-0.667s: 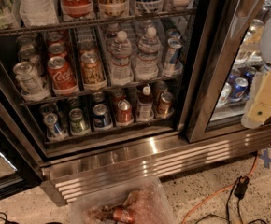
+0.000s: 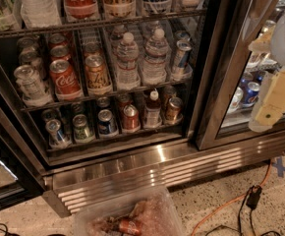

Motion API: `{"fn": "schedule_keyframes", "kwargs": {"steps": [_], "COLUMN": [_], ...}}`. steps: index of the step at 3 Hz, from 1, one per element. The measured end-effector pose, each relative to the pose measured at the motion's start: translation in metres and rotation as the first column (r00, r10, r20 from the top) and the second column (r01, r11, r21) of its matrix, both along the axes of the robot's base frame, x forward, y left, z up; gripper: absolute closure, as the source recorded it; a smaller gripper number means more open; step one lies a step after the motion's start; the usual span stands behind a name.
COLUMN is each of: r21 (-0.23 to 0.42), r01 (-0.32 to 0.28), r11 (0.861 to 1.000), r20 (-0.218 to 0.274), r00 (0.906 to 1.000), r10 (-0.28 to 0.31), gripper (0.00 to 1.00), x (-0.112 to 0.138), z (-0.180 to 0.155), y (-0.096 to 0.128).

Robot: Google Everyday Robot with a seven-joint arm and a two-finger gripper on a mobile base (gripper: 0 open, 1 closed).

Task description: Pick green can from top shelf of fridge

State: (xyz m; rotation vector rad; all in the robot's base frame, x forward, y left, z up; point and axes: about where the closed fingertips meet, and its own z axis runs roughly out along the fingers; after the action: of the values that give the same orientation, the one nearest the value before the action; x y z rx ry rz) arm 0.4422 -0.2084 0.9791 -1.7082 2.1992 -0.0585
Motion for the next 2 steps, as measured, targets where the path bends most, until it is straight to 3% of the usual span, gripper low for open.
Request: {"fn": "schedule_keyframes", "kwargs": {"steps": [1,2], "r21": [0.134,0.216], "r01": [-0.040,-0.065], "r11": [0.990,0.974], "r20": [0.023,0.018], "r00": [0.9990,0.9979], "r10": [0.037,0.063], "gripper": [0.00,0.00], "x": [0.006,-0.001], "z": [0.001,0.009], "y": [0.018,0.039]}}
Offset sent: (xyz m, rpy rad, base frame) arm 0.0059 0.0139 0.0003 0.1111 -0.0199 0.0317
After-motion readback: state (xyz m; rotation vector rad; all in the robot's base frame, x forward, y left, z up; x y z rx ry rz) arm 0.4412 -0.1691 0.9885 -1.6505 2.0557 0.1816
